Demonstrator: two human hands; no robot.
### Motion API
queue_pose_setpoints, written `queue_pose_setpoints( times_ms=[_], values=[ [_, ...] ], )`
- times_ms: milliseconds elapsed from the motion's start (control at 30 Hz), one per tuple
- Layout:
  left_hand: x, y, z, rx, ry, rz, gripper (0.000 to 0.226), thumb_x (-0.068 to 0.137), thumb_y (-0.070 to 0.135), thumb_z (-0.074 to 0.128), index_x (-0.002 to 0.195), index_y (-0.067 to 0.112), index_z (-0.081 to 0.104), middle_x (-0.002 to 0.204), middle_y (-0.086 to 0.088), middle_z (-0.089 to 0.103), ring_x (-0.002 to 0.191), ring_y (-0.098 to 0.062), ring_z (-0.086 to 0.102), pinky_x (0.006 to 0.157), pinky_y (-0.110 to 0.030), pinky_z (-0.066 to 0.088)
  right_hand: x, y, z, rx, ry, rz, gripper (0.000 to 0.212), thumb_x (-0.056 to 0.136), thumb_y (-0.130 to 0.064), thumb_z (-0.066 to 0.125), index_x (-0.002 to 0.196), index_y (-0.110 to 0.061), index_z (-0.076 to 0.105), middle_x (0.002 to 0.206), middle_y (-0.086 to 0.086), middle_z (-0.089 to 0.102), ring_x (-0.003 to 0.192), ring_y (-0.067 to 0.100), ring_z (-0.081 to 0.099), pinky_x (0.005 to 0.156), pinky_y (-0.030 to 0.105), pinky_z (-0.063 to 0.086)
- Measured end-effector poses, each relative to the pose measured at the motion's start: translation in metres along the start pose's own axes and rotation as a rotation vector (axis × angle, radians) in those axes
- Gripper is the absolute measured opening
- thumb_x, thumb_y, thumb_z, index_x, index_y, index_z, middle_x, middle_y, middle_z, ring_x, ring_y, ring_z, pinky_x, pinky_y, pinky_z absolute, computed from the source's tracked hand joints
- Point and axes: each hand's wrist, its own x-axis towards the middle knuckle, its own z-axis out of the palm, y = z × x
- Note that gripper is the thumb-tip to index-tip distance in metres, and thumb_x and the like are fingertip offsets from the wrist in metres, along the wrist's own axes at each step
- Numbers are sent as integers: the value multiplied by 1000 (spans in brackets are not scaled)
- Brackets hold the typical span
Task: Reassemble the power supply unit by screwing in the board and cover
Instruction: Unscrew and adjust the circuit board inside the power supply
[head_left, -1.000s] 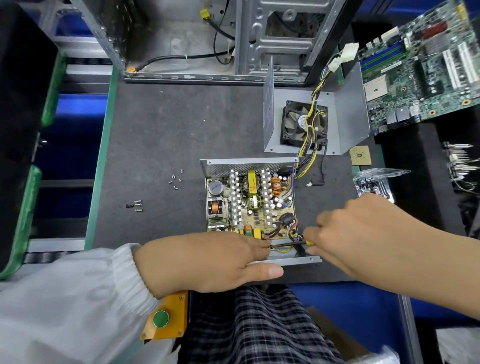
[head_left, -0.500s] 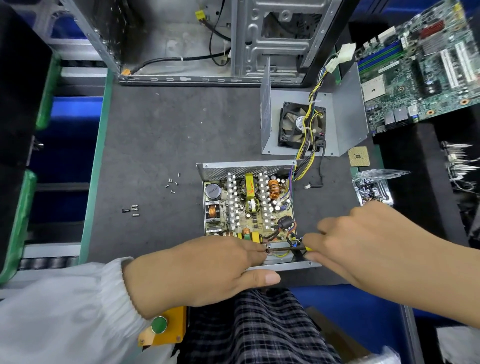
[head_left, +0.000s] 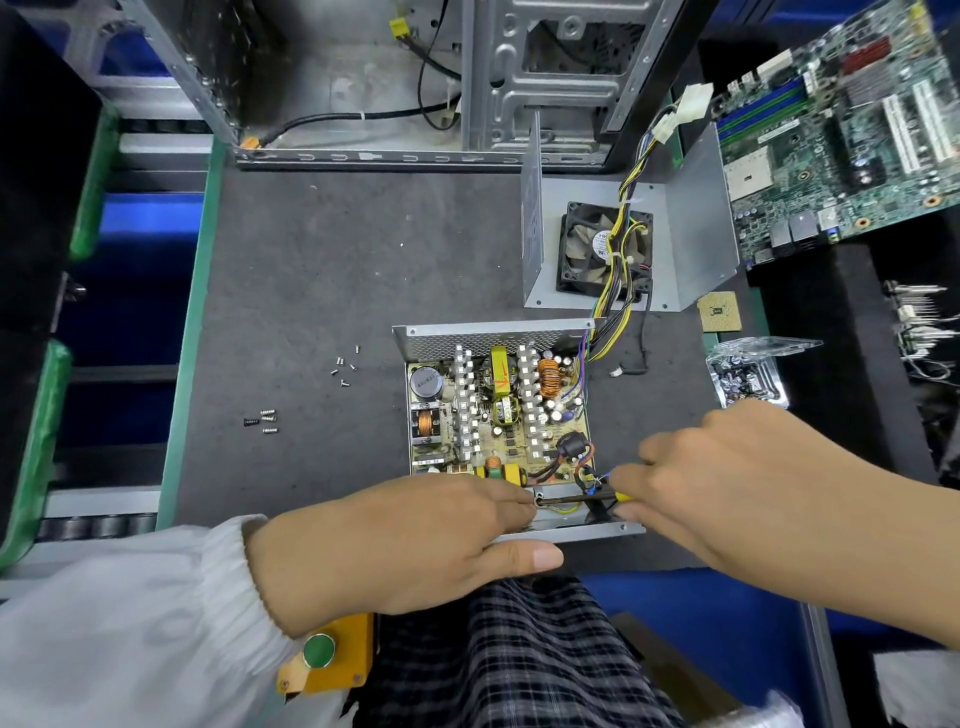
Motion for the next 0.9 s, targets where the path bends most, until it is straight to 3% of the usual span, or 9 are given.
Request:
queue_pose_setpoints(
  times_ms=[133, 367, 567, 700, 800, 900],
  values=[
    [-1, -1, 2, -21, 9, 3, 78, 88, 68, 16, 153, 28, 31, 160, 17, 20, 143, 2, 19, 116, -15, 13, 0, 2, 3, 1, 15, -20, 40, 100, -48, 17, 112, -27, 48, 95, -5, 55, 84, 24, 60, 46, 27, 14],
    [-3, -4, 3, -54, 24, 23, 79, 86, 68, 14, 153, 29, 30, 160, 19, 15, 143, 5, 15, 109, -7, 7, 0, 3, 5, -2, 24, -20, 41, 100, -50, 15, 108, -26, 49, 93, -5, 54, 83, 25, 60, 47, 26, 16],
    [-1, -6, 2, -68, -43, 11, 78, 87, 67, 13, 155, 30, 21, 161, 19, 11, 146, 4, 11, 121, -21, 9, -2, 0, 3, -17, 15, 1, 39, 101, -47, 17, 110, -25, 48, 87, -5, 49, 68, 26, 50, 46, 27, 14],
    [-1, -8, 3, -100, -66, 8, 77, 87, 67, 14, 156, 31, 19, 162, 20, 9, 145, 6, 8, 121, -20, 6, -3, -1, 5, -1, 20, 42, 36, 101, -46, 17, 110, -26, 46, 88, -5, 51, 74, 22, 58, 46, 26, 14],
    [0, -8, 3, -110, -72, 4, 78, 87, 67, 14, 156, 31, 18, 162, 20, 8, 145, 6, 8, 120, -19, 5, -3, -5, 7, -5, -5, 71, 23, 103, -37, 27, 110, -25, 46, 85, -4, 48, 68, 21, 54, 46, 26, 13],
    [1, -7, 3, -110, -75, 3, 80, 86, 67, 14, 156, 29, 18, 162, 19, 8, 146, 4, 9, 120, -20, 6, -1, -8, 7, -24, -54, 115, 11, 100, -24, 39, 108, -25, 46, 85, -3, 49, 57, 21, 40, 45, 27, 13]
  ],
)
